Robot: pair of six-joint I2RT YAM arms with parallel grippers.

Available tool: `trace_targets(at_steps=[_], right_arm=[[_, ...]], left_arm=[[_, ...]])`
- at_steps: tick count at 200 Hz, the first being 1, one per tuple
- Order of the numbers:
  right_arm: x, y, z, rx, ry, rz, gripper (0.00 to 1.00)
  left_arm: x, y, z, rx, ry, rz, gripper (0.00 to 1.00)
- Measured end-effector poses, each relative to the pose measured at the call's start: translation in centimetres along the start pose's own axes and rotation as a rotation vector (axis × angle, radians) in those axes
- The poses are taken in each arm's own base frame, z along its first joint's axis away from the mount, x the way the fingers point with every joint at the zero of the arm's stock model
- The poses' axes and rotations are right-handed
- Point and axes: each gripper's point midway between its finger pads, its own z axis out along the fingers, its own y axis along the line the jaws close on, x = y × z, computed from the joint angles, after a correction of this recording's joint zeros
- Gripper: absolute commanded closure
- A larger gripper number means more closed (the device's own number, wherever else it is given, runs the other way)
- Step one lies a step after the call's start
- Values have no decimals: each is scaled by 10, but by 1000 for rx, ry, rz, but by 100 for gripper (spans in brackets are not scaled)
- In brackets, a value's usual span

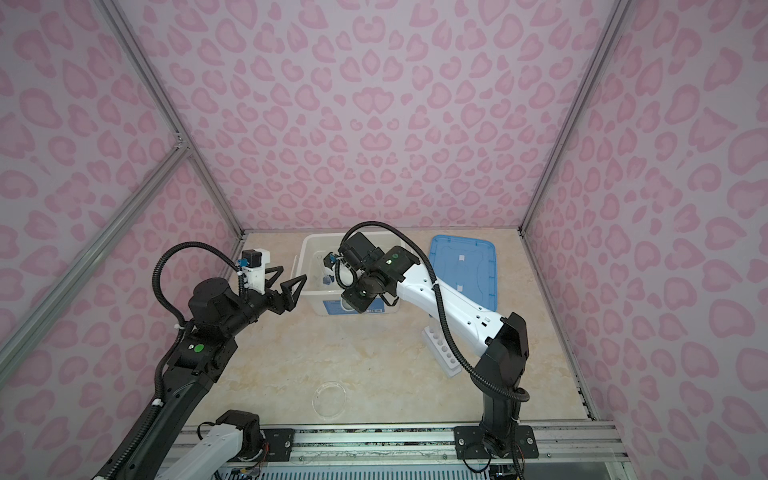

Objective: Organize the chemistry lab equipment
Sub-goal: 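Grip the crucible rim with the right gripper and carry it over the box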

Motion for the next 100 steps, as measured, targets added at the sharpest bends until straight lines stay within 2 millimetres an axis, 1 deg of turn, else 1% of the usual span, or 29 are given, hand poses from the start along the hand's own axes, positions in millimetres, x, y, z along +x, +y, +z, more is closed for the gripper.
trace_targets(at_steps=[23,35,50,73,83,100], right_arm=[[-26,-27,6,41,-48,-1,93],[-39,-43,15,56,-63,-1,93],[-49,-66,32,88,-60,3,93],[-55,-96,63,121,-39,7,93],[-55,-103,75,124,-30,7,93],[-49,-113,94,126,-4,13,93]], left_arm=[[1,-1,0,5,2,-1,19],[1,-1,1,7,3,-1,19],[2,-1,1,8,6,-2,19],[3,-1,2,10,11,-4,19],[4,-1,2,9,13,-4,19],[4,-1,2,9,13,0,19]])
